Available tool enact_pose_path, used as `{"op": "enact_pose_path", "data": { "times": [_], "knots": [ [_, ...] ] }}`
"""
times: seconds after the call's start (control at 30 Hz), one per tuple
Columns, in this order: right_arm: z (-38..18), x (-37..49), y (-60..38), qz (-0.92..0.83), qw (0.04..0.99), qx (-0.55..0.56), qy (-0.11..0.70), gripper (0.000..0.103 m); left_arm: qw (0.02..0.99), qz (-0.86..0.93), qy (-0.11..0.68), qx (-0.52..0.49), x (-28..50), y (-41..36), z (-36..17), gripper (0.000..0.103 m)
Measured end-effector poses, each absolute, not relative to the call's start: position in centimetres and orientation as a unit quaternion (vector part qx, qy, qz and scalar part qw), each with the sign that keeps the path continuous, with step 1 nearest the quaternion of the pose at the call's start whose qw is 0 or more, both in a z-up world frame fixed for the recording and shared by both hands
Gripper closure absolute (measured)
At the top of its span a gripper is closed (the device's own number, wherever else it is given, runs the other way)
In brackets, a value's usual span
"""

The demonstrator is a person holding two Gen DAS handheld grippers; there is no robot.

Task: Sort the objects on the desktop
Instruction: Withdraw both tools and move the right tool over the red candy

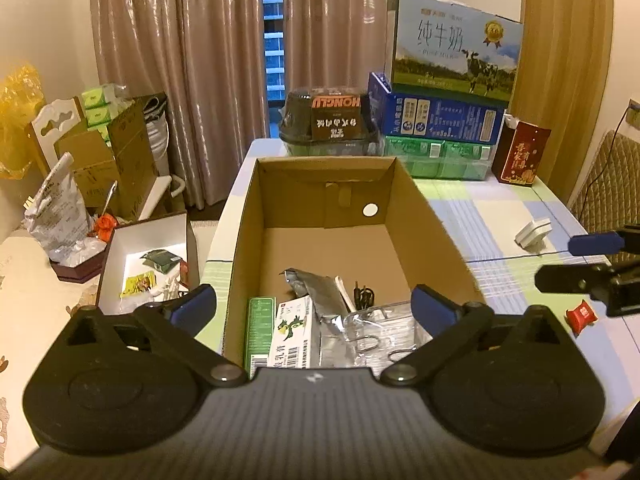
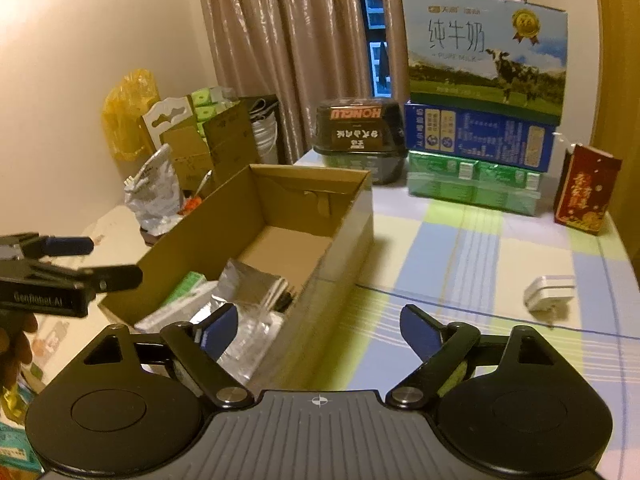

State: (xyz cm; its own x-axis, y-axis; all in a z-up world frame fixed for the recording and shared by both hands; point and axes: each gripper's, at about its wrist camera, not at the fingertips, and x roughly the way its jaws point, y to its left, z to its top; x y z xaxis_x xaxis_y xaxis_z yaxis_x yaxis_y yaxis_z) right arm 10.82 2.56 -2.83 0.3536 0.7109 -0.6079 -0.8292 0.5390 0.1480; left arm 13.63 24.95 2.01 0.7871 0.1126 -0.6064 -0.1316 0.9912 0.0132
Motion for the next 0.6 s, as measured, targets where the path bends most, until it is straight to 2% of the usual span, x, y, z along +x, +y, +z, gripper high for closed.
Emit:
{"op": "enact_pose_path", "data": {
  "times": [0.33, 0.6],
  "knots": [
    [-2.2, 10.1, -1.6, 0.459, 0.819, -0.124, 0.322, 0.002, 0.949, 0.053, 0.31, -0.023, 11.8, 22.2, 3.1, 0.001],
    [-2.3, 10.8, -6.2, 0.435, 0.827, -0.137, 0.328, 0.002, 0.948, 0.025, 0.317, -0.016, 10.8, 19.0, 3.6, 0.001]
  ]
}}
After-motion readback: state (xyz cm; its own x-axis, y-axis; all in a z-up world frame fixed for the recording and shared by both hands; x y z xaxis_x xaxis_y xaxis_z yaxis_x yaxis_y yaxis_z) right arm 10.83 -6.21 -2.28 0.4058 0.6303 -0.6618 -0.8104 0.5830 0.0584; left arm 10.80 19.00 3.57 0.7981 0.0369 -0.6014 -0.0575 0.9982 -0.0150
